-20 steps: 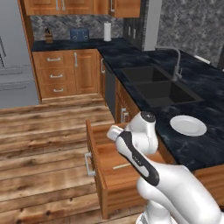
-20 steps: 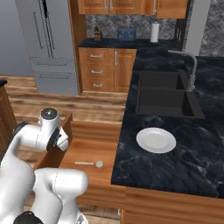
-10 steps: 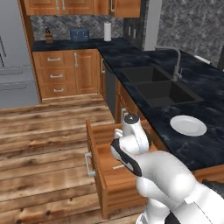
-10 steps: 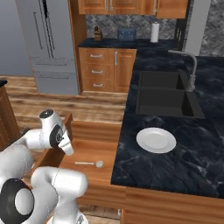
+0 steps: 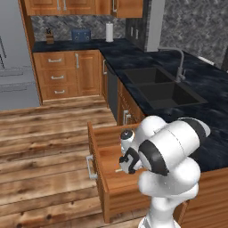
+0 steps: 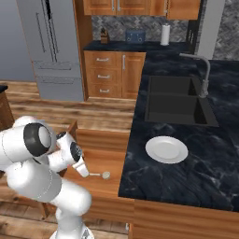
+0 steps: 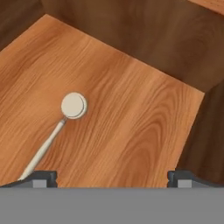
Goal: Pick the dish brush from the drawer and place it on the counter.
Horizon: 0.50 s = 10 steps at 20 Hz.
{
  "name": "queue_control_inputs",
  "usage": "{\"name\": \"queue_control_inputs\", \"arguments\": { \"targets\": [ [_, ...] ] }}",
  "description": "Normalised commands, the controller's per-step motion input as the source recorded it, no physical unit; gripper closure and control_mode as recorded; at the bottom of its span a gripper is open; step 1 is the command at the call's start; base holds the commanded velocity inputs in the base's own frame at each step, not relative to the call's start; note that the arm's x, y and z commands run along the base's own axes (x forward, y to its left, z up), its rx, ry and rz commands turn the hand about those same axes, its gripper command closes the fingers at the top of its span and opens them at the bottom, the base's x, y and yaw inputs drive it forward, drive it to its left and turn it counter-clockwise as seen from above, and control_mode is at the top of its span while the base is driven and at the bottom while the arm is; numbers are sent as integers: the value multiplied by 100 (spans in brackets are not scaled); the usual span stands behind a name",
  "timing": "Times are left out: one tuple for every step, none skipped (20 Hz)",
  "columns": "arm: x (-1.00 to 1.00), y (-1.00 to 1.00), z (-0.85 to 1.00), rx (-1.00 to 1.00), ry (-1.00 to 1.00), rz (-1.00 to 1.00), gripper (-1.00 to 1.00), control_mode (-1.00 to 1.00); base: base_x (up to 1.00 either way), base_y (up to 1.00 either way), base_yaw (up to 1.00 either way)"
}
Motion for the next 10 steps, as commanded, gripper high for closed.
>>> {"name": "queue_control_inputs", "arguments": {
  "targets": [
    [36,-2,-94,-9,0,0,-100,-100,0,0,0],
    [41,0,-88,-6,0,0,-100,-100,0,0,0],
    [45,0,-87,-5,0,0,-100,-100,0,0,0],
    [46,0,-80,-3,0,0,-100,-100,0,0,0],
    [51,0,-74,-2,0,0,-100,-100,0,0,0],
    [55,5,-69,-1,0,0,-100,-100,0,0,0],
    [56,11,-63,0,0,0,-100,-100,0,0,0],
    [64,10,-56,0,0,0,-100,-100,0,0,0],
    [64,16,-52,0,0,0,-100,-100,0,0,0],
    [60,19,-49,0,0,0,-100,-100,0,0,0]
  ]
}}
